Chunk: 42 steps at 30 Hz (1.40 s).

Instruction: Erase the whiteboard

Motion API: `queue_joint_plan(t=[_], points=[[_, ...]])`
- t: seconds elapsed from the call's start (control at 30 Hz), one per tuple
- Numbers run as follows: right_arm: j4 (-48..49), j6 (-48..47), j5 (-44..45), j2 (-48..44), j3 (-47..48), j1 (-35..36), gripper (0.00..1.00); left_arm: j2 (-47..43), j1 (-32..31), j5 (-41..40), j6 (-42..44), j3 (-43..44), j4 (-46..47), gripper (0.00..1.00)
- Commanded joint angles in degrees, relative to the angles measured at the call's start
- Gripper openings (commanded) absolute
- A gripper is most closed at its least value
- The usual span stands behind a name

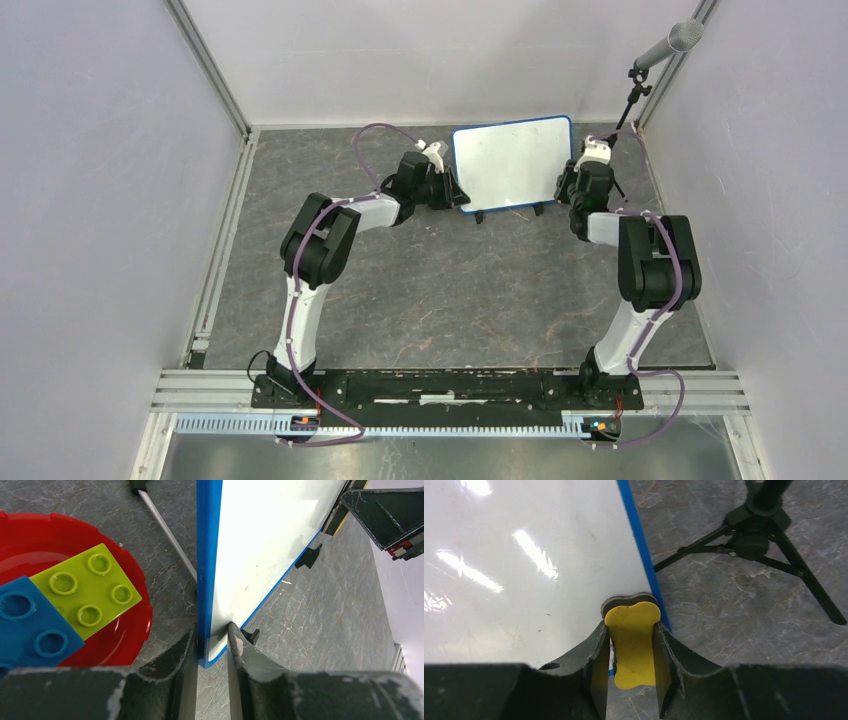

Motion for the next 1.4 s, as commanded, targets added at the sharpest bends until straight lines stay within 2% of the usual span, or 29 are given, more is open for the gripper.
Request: queue_joint_plan(t=[0.0,0.23,0.37,0.57,0.83,1.2,1.37], points=[[2.2,0.5,-1.5,1.7,3.6,3.7,0.33,2.9,0.3,-5.1,0.4,0.7,-4.9,0.02],[4.4,0.7,-0.9,3.0,4.9,11.2,0.33,3.0,0.3,-4.8,0.6,1.0,-5.2,0.02],[4.1,1.6,-1.1,4.1,6.0,9.0,0.33,3.0,0.2,-4.8,0.7,1.0,-5.3,0.02],[2.2,1.8,-0.4,4.7,6.8,1.5,0.33,2.9,0.2,-4.8,0.8,1.0,-5.2,0.02],[-3.1,-3.8,-1.6,6.7,17.6,2.3,0.33,3.1,0.0,-4.8,1.1,1.3,-5.6,0.02],[-13.1,-4.3,-4.5,17.7,41.7,3.2,0.34,3.1,-0.2,-4.9,1.4,1.5,-5.8,0.02],[-13.7,-5.9,-5.3,19.1,43.9,7.3,0.34,3.0,-0.3,-5.1,1.6,1.6,-6.1,0.02]])
